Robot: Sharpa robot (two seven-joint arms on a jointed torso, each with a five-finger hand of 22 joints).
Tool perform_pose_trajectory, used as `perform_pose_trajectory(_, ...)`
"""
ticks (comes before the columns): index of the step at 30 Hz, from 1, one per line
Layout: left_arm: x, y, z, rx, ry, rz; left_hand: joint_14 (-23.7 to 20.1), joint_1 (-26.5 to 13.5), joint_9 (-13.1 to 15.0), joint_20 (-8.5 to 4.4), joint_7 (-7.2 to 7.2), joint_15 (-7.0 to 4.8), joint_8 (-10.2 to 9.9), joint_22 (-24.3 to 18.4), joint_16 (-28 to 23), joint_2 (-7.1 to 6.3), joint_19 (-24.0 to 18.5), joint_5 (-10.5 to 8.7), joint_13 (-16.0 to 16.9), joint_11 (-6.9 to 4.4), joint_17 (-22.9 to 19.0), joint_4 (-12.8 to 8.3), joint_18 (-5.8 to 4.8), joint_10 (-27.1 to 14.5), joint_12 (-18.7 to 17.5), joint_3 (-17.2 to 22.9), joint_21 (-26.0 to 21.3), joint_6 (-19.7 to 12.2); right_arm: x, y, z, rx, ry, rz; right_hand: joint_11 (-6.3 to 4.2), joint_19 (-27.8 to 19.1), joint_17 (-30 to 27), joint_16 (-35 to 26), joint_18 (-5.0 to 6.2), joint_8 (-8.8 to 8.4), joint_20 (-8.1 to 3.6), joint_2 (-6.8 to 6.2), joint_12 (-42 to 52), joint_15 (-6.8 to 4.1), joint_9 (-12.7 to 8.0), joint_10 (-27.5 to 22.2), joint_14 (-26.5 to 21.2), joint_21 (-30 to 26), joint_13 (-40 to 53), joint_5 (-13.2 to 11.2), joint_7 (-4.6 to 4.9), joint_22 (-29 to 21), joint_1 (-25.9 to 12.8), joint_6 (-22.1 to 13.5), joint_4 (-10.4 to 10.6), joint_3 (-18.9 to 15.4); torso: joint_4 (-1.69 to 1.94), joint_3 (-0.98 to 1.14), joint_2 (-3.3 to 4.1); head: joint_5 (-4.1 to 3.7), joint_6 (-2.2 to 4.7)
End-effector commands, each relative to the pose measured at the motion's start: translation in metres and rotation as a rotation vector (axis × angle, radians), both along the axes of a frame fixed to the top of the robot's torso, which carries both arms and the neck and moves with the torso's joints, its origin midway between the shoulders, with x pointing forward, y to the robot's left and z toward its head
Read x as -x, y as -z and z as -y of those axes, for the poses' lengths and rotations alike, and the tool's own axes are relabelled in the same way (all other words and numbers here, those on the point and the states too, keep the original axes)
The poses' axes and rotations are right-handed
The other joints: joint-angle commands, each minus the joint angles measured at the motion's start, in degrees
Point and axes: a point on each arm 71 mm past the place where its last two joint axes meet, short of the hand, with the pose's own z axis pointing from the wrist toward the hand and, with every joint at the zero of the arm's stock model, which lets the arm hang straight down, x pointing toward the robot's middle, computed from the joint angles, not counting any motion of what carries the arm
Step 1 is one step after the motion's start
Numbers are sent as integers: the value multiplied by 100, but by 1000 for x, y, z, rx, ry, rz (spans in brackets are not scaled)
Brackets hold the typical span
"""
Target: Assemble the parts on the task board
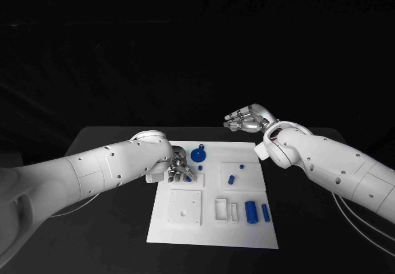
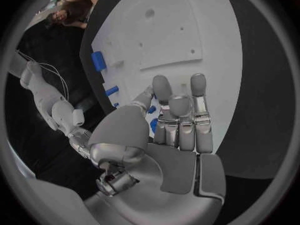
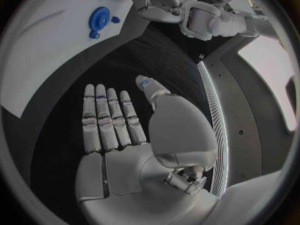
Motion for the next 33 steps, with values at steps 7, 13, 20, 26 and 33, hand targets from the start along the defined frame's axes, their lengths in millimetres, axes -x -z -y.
perform_pose_trajectory(7,-2,2,-4,10,-39,30,-34,-90,-163,8,-760,6,-7,88,-29,-958,29,-319,-18,-169,-1,775,-87,98,-51,-450,-116,1046,0,0,0,2,-9,-1,13,-49,-10,-26,96,9,15,16,-17,2,-6,-52,-41,26,-5,23,21,-9,14,-91,13,-48,5,-7,2,-21,10)
perform_pose_trajectory(13,-3,1,-6,20,-49,40,-50,130,-186,-7,-762,-7,0,95,-24,-1367,37,-337,-60,-166,39,1509,-87,98,-40,-467,-141,1085,0,0,1,2,-8,-1,15,-53,-9,-24,96,9,18,16,-17,3,-7,-57,-44,26,-5,28,31,-8,18,-120,15,-57,-6,-4,2,-12,14)
perform_pose_trajectory(20,-3,0,-12,31,-63,46,-46,206,-191,-7,-758,-8,0,97,-45,-1444,44,-336,-94,-164,58,1754,-87,98,-33,-623,-158,1083,1,1,2,2,-6,-2,17,-54,-10,-25,96,7,19,14,-18,4,-8,-60,-46,27,-5,31,38,-8,19,-146,19,-70,7,-7,0,-28,10)
perform_pose_trajectory(26,-3,-9,-16,80,-92,37,-47,219,-195,-9,-753,-8,-5,96,-59,-1393,47,-335,-109,-162,65,1803,-87,97,-36,-742,-169,1066,1,2,4,3,-2,-3,17,-54,-10,-25,96,7,19,14,-18,4,-8,-60,-46,27,-5,31,38,-8,19,-146,19,-70,17,-6,-8,-27,33)
perform_pose_trajectory(33,-8,-30,-24,134,-135,35,-172,201,-1229,7,-596,29,-23,91,-133,-938,-4,-108,-84,-78,32,1224,-87,70,-233,-735,-222,594,1,2,6,4,2,-4,17,-55,-10,-25,97,8,19,15,-18,5,-8,-59,-47,27,-5,35,40,-8,22,-149,23,-79,6,-6,-6,-19,80)
